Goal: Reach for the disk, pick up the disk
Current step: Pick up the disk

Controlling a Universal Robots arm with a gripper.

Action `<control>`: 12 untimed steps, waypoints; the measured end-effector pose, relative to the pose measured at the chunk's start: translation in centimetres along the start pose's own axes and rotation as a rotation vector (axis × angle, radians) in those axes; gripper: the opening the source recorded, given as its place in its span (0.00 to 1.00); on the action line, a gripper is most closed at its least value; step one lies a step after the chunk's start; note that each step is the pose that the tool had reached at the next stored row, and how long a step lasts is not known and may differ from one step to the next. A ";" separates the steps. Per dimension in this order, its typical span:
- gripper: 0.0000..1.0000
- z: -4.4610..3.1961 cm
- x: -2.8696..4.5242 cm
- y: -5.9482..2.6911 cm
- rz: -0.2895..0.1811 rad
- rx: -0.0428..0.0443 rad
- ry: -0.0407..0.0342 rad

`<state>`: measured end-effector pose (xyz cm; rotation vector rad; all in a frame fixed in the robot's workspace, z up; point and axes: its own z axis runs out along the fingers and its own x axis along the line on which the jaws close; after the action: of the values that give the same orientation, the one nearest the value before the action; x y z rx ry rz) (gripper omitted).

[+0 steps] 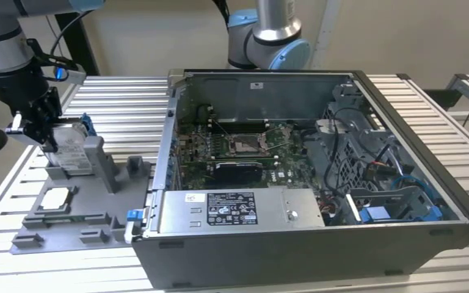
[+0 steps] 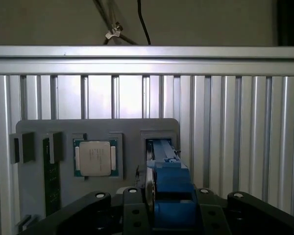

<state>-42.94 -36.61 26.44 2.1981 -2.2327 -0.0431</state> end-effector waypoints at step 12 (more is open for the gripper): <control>0.00 0.01 0.00 0.00 0.000 0.0000 -0.0015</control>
<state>-42.94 -36.60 26.43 2.1988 -2.2335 -0.0447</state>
